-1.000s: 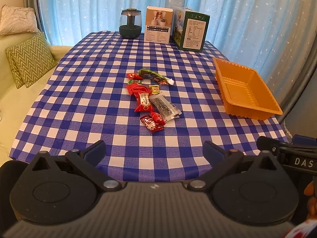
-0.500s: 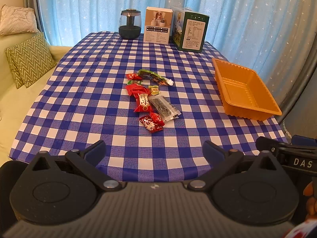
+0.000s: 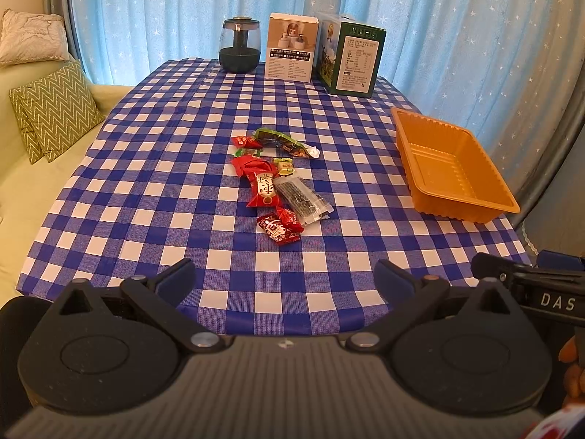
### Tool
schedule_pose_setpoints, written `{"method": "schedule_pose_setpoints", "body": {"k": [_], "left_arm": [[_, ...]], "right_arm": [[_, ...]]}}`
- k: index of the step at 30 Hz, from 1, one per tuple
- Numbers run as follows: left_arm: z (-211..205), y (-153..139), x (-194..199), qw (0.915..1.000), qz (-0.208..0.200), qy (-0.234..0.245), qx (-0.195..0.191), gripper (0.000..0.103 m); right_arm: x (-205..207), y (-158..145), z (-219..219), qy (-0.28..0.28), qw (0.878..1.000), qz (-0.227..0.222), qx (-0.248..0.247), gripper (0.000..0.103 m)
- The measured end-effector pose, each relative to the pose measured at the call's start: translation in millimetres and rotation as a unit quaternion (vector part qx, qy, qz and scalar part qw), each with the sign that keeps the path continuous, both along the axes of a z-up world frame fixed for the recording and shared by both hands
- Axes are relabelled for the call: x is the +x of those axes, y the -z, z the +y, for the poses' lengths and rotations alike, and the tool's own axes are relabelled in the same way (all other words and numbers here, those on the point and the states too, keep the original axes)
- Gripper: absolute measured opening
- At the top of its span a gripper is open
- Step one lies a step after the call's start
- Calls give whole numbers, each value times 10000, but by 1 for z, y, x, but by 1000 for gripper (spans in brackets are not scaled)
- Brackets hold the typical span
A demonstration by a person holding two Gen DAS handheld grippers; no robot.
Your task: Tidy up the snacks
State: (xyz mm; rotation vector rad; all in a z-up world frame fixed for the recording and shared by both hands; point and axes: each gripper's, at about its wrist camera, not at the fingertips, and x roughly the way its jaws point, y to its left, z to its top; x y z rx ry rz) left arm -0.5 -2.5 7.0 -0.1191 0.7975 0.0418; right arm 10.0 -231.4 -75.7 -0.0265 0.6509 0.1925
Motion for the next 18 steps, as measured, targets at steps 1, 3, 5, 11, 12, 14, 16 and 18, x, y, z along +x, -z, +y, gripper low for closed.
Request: {"method": "schedule_pose_setpoints", "body": {"k": [1,3,5,11,12,14,16,18], "left_arm": [[-1,-1,0,10000,0,-2,1,103],[-1,-1,0,10000,-2,0,-4,103],[-1,-1,0,10000,-3,2,-1,103],[-2,-2,1,10000,-2,7,0,103],[-2,-2,1,10000,-1,7,-9,103],[-2,-2,1,10000,-3,4,-12,103],[-1,-2,0,10000,-4,2,-13,103],[-1,-2,1,10000,-9,-24,-16,103]], "right_arm": [[0,0,0,4,10000,3,2,103],[0,0,0,3,10000,4,-1,103],[0,1,0,-1,10000,-1,0,103],[0,1,0,3,10000,0,1,103],[0,1,0,4,10000,-2,4,103],[0,1,0,1,10000,-12,3,103],[0,0,1,4,10000,-20,8,103],[0,1,1,-8,10000,-17,6,103]]}}
